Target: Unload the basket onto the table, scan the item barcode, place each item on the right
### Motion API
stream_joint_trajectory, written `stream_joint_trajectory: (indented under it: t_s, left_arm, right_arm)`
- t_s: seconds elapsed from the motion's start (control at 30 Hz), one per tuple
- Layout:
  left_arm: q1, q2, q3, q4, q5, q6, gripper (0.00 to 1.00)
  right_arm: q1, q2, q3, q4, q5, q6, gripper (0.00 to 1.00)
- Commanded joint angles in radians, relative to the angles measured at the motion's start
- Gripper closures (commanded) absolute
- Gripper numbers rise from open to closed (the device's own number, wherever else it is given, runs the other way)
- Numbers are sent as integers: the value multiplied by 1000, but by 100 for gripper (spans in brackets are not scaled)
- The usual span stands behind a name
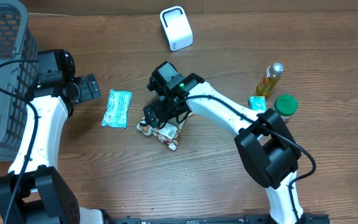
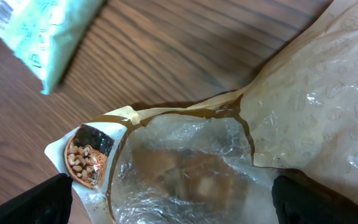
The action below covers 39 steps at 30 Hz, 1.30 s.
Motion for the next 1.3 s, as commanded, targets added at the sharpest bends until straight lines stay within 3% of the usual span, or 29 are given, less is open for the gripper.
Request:
stream_joint_trajectory:
  t_s: [0.0,0.5,0.6,0.8,1.1,1.13,1.2,1.27]
  left_arm:
    - [-7,-15,18,1,-5,11,1]
    - [-7,-15,18,1,-5,11,0]
    - [-7,-15,18,1,-5,11,0]
    - [-7,-15,18,1,-5,11,0]
    - [-7,-15,18,1,-5,11,0]
    - [-7,-15,18,1,-5,11,0]
    - [-7,-15,18,1,-5,11,0]
    - [-7,-15,18,1,-5,11,0]
  right_arm:
    - [-36,4,-31,-26,34,19,0]
    - [-179,4,-29,-90,31,19,0]
    - [-179,-5,5,-132,-48,14,0]
    - [-182,-153,109,-196,-90,23,0]
    - [-238,-281,114,-344,-35,18,0]
    - [-248,-277,102,-396,-22,15,1]
    - [-249,-277,71,-440,-15,15,12]
    - [-249,-277,37,-473,2,15,36]
